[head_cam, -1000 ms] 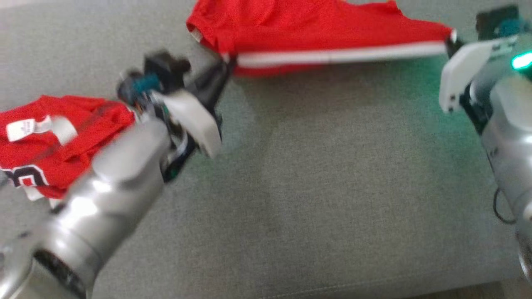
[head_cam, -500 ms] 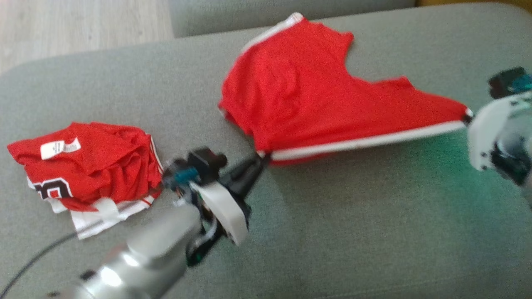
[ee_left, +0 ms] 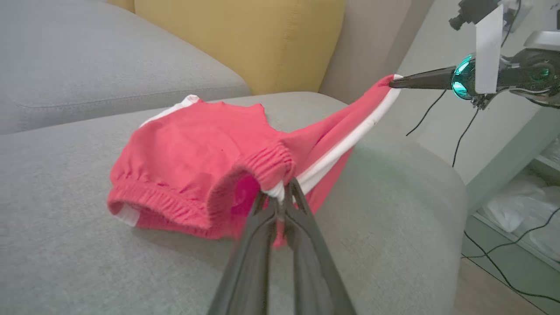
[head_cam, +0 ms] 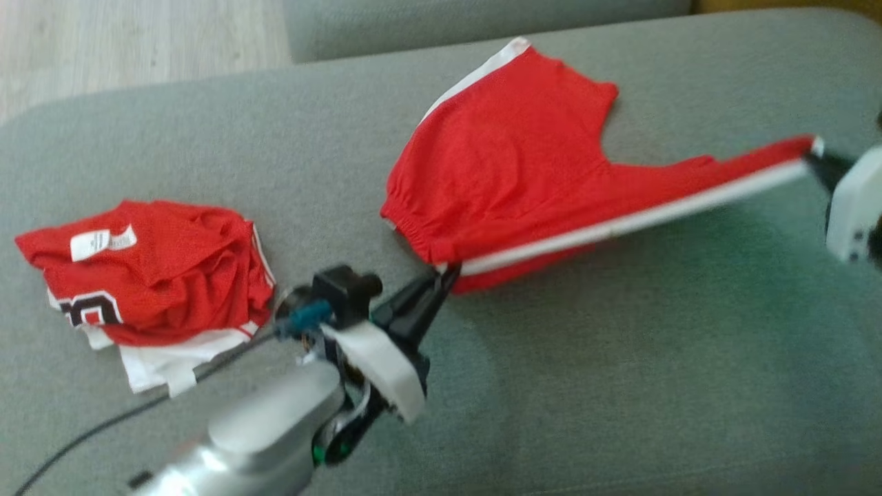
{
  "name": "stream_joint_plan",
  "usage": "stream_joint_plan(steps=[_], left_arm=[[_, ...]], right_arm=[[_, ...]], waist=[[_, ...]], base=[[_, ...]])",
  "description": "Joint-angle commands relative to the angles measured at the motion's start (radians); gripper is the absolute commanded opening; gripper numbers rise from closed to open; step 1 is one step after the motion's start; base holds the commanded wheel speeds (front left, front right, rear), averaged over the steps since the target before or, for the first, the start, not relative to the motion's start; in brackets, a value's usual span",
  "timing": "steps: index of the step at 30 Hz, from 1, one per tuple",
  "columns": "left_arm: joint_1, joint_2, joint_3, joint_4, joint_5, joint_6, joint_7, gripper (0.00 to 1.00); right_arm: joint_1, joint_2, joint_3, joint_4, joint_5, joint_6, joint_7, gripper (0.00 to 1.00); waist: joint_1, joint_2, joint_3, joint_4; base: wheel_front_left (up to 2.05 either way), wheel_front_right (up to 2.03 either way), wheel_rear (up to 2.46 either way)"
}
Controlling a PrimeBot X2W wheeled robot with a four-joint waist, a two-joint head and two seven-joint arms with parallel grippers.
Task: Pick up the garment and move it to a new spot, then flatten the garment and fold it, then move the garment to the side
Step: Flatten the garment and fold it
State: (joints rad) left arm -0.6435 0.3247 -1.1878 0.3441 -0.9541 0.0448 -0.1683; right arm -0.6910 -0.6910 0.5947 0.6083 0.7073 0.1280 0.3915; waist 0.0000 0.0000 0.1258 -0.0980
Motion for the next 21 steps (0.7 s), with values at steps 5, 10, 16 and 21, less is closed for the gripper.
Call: stream_joint_plan(steps=[5, 10, 16, 21], left_arm=[[-0.123, 0.010, 0.084, 0.011, 0.003, 0.023, -0.024, 0.00], [-0.162, -0.031, 0.108, 0.054, -0.003, 0.019, -0.041, 0.00], [-0.218, -0.086, 0.125, 0.111, -0.002, 0.002, -0.055, 0.00], [-0.254, -0.116, 0.130, 0.151, 0.003, -0.014, -0.062, 0.00]], right_arm=[[-0.127, 0.055, -0.121, 0.039, -0.132, 0.003, -0.089, 0.00], [-0.212, 0.131, -0.169, 0.110, -0.227, 0.003, -0.119, 0.00], [-0.329, 0.191, -0.191, 0.196, -0.330, 0.003, -0.171, 0.00], [-0.407, 0.216, -0.198, 0.262, -0.378, 0.003, -0.200, 0.00]], waist=[[0.0000, 0.0000, 0.066, 0.064], [0.0000, 0.0000, 0.116, 0.114], [0.0000, 0.0000, 0.191, 0.167], [0.0000, 0.0000, 0.239, 0.199]], base=[[0.00, 0.00, 0.00], [0.00, 0.00, 0.00], [0.00, 0.00, 0.00], [0.00, 0.00, 0.00]])
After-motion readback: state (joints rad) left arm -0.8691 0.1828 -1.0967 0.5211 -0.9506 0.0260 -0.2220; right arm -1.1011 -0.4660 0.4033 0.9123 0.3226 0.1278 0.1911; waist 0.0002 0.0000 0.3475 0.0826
